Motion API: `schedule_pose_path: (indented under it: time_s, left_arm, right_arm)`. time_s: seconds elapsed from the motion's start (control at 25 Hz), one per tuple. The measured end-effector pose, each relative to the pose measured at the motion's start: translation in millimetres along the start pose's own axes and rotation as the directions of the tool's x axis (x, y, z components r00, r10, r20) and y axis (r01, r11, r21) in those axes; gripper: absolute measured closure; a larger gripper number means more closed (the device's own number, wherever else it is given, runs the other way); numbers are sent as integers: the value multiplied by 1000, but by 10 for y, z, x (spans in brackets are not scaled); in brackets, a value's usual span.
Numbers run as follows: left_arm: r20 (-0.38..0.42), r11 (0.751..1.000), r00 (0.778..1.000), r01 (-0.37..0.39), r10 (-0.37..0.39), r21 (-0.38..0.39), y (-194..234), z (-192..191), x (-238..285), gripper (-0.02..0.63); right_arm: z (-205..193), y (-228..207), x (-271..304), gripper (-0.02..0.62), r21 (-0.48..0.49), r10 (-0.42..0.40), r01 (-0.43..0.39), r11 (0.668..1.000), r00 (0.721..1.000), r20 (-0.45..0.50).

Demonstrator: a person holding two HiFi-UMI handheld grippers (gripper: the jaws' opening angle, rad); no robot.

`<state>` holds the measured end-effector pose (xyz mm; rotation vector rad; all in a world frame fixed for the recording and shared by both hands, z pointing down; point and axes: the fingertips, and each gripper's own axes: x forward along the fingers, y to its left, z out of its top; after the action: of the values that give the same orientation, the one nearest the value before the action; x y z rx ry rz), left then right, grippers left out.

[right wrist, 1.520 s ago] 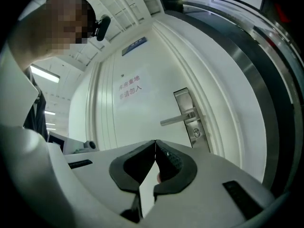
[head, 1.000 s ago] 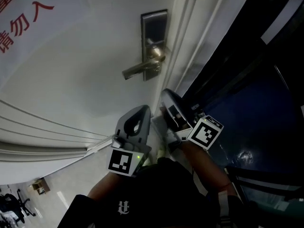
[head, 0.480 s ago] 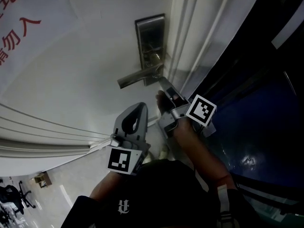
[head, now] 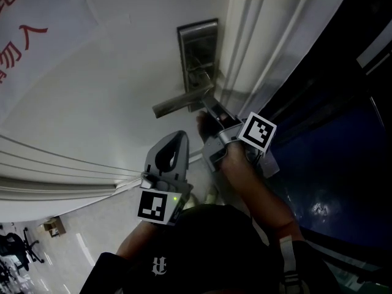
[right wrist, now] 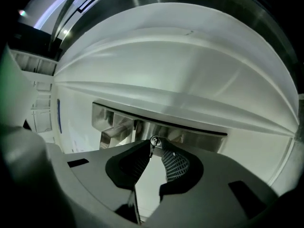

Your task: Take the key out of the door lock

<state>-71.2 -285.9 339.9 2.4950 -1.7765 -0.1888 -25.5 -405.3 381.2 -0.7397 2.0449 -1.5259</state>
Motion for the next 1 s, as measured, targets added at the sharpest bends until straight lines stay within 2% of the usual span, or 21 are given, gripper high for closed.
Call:
schedule_pose_path:
  time_s: [0.2,1.0]
  left_arm:
    - [2,1000,1000,-4,4,-2,27,11,11,600]
    - [12,1000,1000,6,-6,-5,3,59,26,600]
  right_arm:
    - [1,35,22,565,25,-4,4,1000,1000,-2]
    - [-33,25,-1,574,90,-40,42,995,999,-19]
